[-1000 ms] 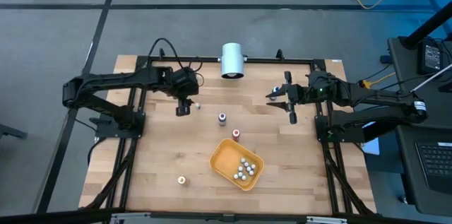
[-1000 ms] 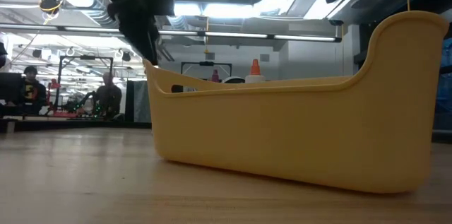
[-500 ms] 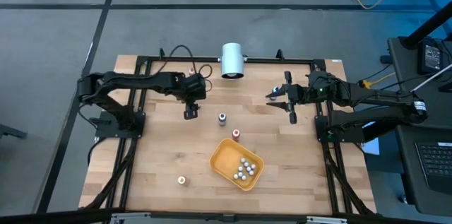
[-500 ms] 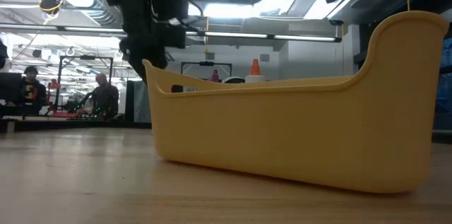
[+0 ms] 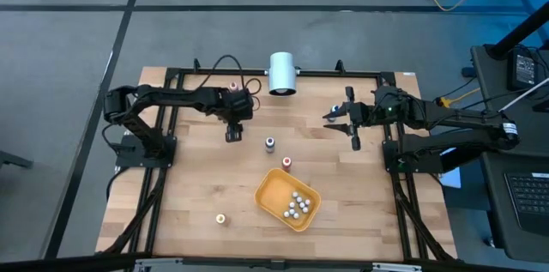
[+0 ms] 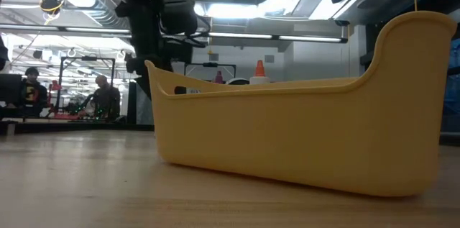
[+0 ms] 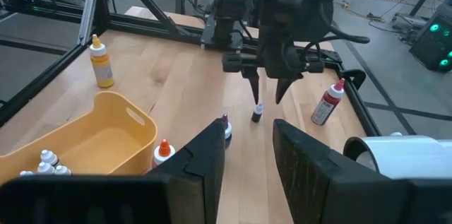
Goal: Pick & Place food coloring
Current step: Put the small green food coloring bottle into the yellow container
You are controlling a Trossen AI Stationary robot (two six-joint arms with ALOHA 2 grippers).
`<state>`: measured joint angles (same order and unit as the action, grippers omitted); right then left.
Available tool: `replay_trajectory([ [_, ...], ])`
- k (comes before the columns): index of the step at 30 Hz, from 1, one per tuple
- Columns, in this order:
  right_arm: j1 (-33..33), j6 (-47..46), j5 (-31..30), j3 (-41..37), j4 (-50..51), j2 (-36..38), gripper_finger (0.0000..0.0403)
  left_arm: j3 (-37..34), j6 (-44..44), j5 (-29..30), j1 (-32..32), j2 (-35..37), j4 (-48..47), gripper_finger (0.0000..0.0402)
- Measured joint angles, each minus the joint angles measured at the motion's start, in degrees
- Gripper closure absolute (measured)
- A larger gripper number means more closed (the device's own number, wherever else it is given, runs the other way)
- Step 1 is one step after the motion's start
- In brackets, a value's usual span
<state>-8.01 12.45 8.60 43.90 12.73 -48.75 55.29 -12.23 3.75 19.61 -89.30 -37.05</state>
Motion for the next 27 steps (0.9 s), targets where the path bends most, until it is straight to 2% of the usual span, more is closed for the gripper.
replay_trajectory([
  [13, 0.0, 0.0, 0.0, 0.0, 0.0, 0.0, 0.0280, -1.1, -1.2, -1.8, 1.1, -1.3, 0.3, 0.0205],
  [20, 0.0, 0.0, 0.0, 0.0, 0.0, 0.0, 0.0280, -4.6, -0.8, -2.3, 0.6, -3.3, 3.7, 0.0205],
  [27, 0.0, 0.0, 0.0, 0.0, 0.0, 0.0, 0.0280, -4.9, -1.0, -2.5, 0.6, -4.2, 7.0, 0.0205],
])
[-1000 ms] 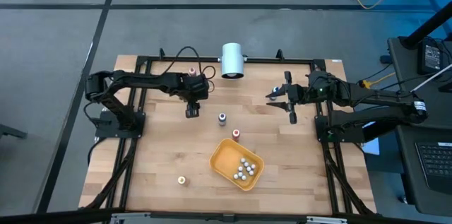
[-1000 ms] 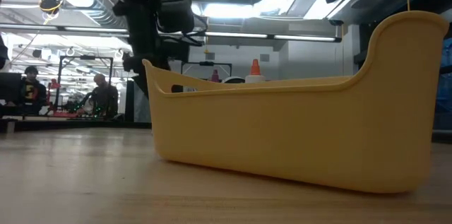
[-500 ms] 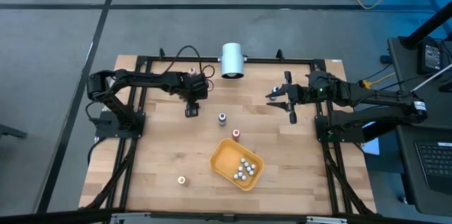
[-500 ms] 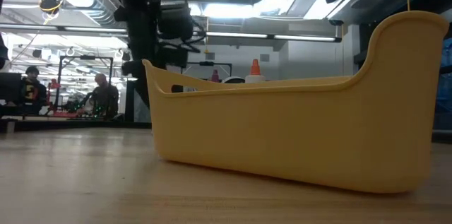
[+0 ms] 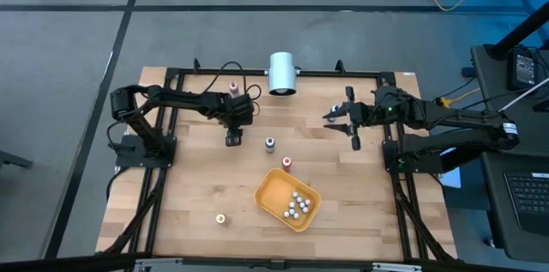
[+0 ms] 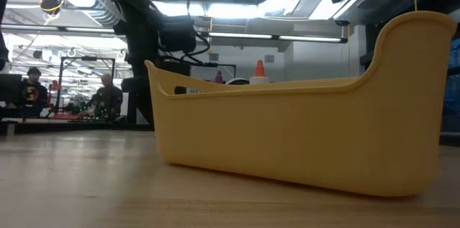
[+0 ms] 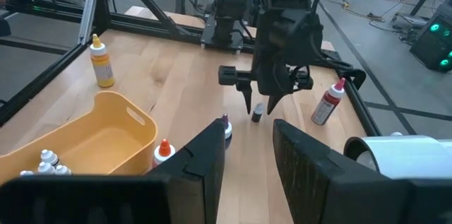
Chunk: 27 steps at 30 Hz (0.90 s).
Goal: Pick & Place food coloring
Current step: Put the small green food coloring bottle into the yellow container
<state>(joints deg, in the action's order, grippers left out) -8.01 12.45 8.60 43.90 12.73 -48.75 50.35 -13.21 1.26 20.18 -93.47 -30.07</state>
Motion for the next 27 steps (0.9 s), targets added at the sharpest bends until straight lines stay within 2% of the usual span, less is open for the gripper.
replay_trajectory([
  [11, 0.0, 0.0, 0.0, 0.0, 0.0, 0.0, 0.0280, 0.0, -0.2, -0.8, 0.1, 0.0, 1.6, 0.0205],
  [16, 0.0, 0.0, 0.0, 0.0, 0.0, 0.0, 0.0280, 0.0, 0.1, 0.8, 0.2, 0.0, 1.6, 0.0209],
  [21, 0.0, 0.0, 0.0, 0.0, 0.0, 0.0, 0.0280, 0.0, 0.5, 0.7, 0.2, 0.0, 1.6, 0.0238],
  [27, 0.0, 0.0, 0.0, 0.0, 0.0, 0.0, 0.0280, 0.0, 1.5, -0.1, 0.2, 0.0, 1.6, 0.0292],
])
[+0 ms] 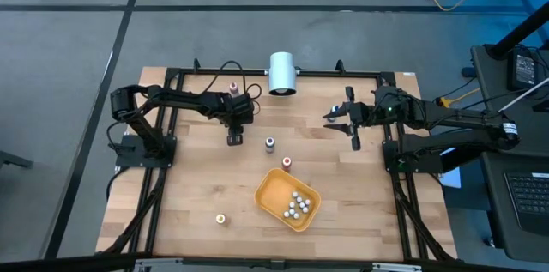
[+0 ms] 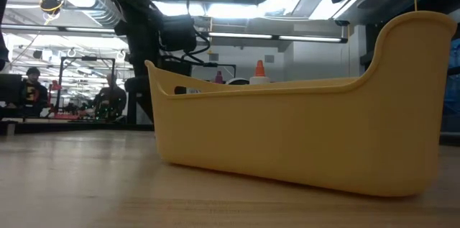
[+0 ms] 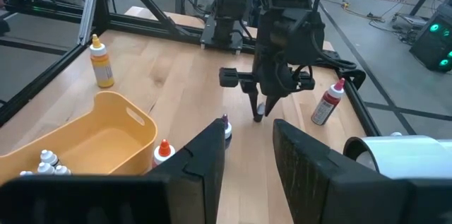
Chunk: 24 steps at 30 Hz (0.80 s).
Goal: Pick & Place food coloring
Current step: Put the small green food coloring bottle into the yellow container
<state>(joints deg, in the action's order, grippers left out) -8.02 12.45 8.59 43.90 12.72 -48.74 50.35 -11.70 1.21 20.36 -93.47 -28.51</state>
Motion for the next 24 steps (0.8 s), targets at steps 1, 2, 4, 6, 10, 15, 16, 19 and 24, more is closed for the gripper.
replay_trajectory([
  [1, 0.0, 0.0, 0.0, 0.0, 0.0, 0.0, 0.0280, 0.0, 0.2, -0.3, 0.0, 0.0, 0.0, 0.0302],
  [2, 0.0, 0.0, 0.0, 0.0, 0.0, 0.0, 0.0280, 0.0, 0.5, -0.7, 0.0, 0.0, 0.0, 0.0311],
  [4, 0.0, 0.0, 0.0, 0.0, 0.0, 0.0, 0.0280, 0.0, 1.1, -1.1, 0.0, 0.0, 0.0, 0.0326],
  [6, 0.0, 0.0, 0.0, 0.0, 0.0, 0.0, 0.0280, 0.0, 2.0, -1.2, 0.0, 0.0, 0.0, 0.0335],
  [10, 0.0, 0.0, 0.0, 0.0, 0.0, 0.0, 0.0280, 0.0, 2.1, -1.2, -0.4, 0.2, -0.2, 0.0333],
  [15, 0.0, 0.0, 0.0, 0.0, 0.0, 0.0, 0.0280, 0.7, 2.5, -1.1, -1.9, 2.9, -1.8, 0.0327],
  [16, 0.0, 0.0, 0.0, 0.0, 0.0, 0.0, 0.0280, 1.2, 2.9, -1.1, -2.3, 3.5, -2.5, 0.0329],
  [19, 0.0, 0.0, 0.0, 0.0, 0.0, 0.0, 0.0280, 2.6, 4.0, -0.9, -3.3, 5.7, -4.9, 0.0332],
  [24, 0.0, 0.0, 0.0, 0.0, 0.0, 0.0, 0.0280, 3.2, 5.2, -0.9, -5.0, 9.6, -5.0, 0.0328],
])
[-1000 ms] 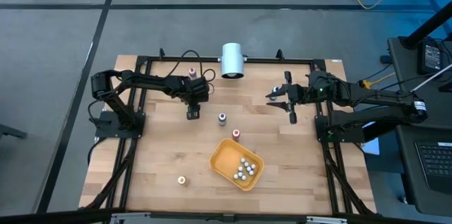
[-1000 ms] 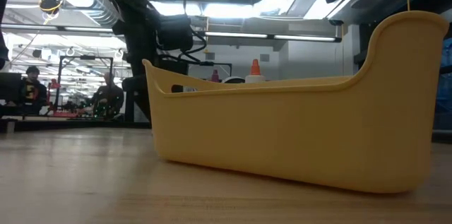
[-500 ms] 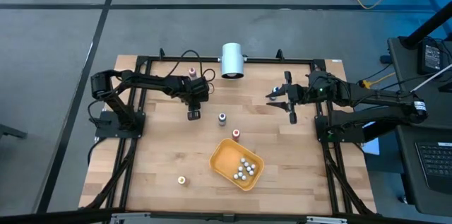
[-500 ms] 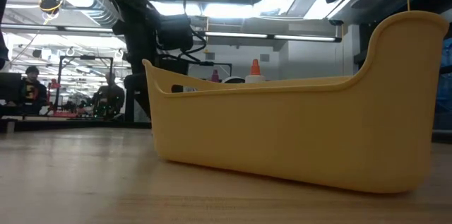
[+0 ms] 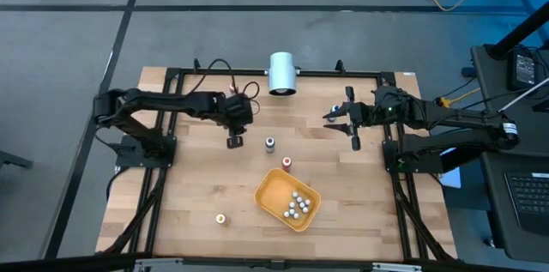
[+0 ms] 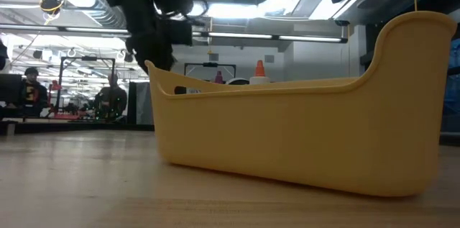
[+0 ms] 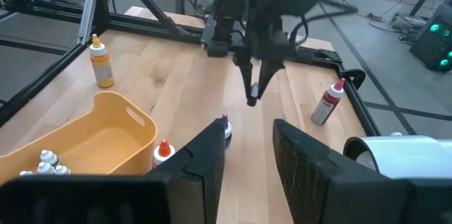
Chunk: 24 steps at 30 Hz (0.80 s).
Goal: Pick & Place food coloring
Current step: Put the small green food coloring bottle into the yellow container
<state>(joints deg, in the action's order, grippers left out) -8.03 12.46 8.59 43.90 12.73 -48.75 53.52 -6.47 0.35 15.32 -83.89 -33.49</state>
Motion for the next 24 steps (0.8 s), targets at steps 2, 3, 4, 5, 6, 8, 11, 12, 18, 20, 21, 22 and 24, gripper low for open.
replay_trajectory([
  [2, 0.0, 0.0, 0.0, 0.0, 0.0, 0.0, 0.0280, 0.0, 1.2, 0.0, -0.3, 1.1, -0.2, 0.0328],
  [3, 0.0, 0.0, 0.0, 0.0, 0.0, 0.0, 0.0280, 0.0, 1.7, 0.1, -0.5, 1.7, -0.2, 0.0329],
  [4, 0.0, 0.0, 0.0, 0.0, 0.0, 0.0, 0.0280, 0.0, 2.2, 0.1, -0.7, 2.3, -0.2, 0.0330],
  [5, 0.0, 0.0, 0.0, 0.0, 0.0, 0.0, 0.0280, 0.0, 2.8, 0.1, -1.0, 2.9, -0.4, 0.0331],
  [6, 0.0, 0.0, 0.0, 0.0, 0.0, 0.0, 0.0280, 0.0, 3.3, 0.1, -1.3, 3.5, -0.5, 0.0331],
  [8, 0.0, 0.0, 0.0, 0.0, 0.0, 0.0, 0.0280, 0.0, 4.2, 0.2, -2.1, 4.7, -1.0, 0.0331],
  [11, 0.0, 0.0, 0.0, 0.0, 0.0, 0.0, 0.0280, 0.0, 6.2, 0.6, -3.6, 6.8, -1.9, 0.0329],
  [12, 0.0, 0.0, 0.0, 0.0, 0.0, 0.0, 0.0280, 0.0, 6.8, 0.6, -4.2, 7.6, -2.2, 0.0329],
  [18, 0.0, 0.0, 0.0, 0.0, 0.0, 0.0, 0.0280, 0.0, 12.2, -0.1, -8.9, 12.9, -3.3, 0.0331],
  [20, 0.0, 0.0, 0.0, 0.0, 0.0, 0.0, 0.0280, 0.0, 14.2, 0.0, -10.8, 14.6, -3.3, 0.0331],
  [21, 0.0, 0.0, 0.0, 0.0, 0.0, 0.0, 0.0280, 0.0, 15.3, 0.0, -11.8, 15.3, -3.4, 0.0331],
  [22, 0.0, 0.0, 0.0, 0.0, 0.0, 0.0, 0.0280, 0.2, 16.3, 0.0, -12.7, 15.9, -3.7, 0.0331],
  [24, 0.0, 0.0, 0.0, 0.0, 0.0, 0.0, 0.0280, 1.8, 17.3, 0.0, -14.8, 16.5, -6.0, 0.0332],
])
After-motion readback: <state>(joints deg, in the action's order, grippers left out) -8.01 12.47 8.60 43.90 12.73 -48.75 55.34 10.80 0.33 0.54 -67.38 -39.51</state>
